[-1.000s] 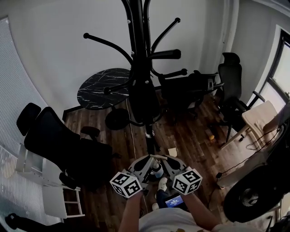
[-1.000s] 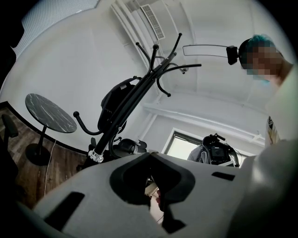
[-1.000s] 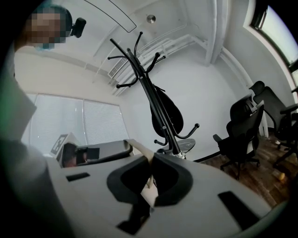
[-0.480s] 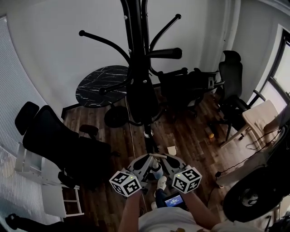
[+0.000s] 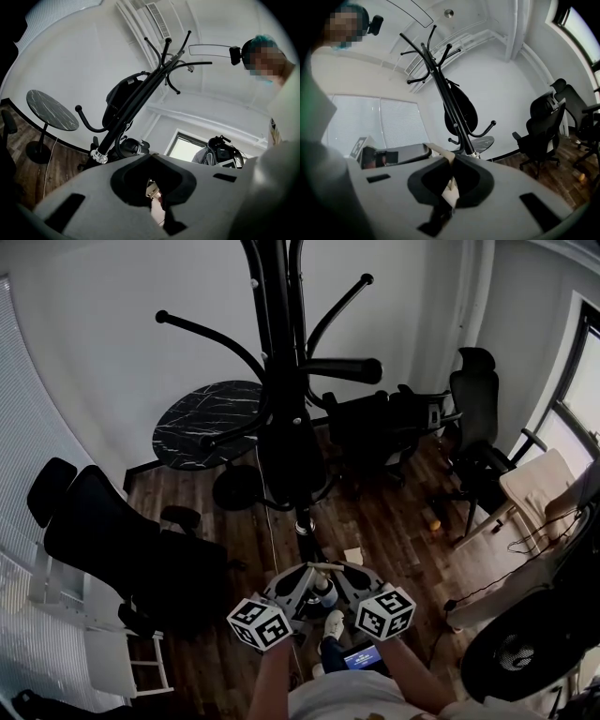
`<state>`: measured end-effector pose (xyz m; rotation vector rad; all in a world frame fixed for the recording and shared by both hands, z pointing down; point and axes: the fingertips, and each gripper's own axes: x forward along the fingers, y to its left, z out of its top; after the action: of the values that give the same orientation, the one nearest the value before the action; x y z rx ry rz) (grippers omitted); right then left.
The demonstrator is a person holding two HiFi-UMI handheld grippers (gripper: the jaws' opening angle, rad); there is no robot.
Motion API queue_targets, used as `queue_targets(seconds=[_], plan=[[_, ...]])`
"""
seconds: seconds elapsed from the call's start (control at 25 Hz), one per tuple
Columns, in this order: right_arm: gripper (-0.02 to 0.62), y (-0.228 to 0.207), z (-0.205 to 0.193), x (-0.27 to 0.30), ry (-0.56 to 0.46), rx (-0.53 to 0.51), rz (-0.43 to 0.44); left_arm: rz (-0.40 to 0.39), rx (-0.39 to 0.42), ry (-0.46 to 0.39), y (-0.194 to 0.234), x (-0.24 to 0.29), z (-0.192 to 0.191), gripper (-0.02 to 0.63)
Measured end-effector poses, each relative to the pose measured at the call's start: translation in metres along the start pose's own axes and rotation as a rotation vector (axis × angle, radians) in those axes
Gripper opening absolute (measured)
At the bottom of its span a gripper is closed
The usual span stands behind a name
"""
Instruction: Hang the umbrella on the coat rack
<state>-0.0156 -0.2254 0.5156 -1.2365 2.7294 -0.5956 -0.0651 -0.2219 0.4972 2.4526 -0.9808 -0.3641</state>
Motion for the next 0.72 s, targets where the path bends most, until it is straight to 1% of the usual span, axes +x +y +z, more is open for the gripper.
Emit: queue_targets(seconds=[0.72], plan=[[0.012, -0.016, -0.006, 0.02, 0.05, 0.034, 0.008, 0.03, -0.025, 0.012, 0.021, 0.009, -0.005, 0.02]])
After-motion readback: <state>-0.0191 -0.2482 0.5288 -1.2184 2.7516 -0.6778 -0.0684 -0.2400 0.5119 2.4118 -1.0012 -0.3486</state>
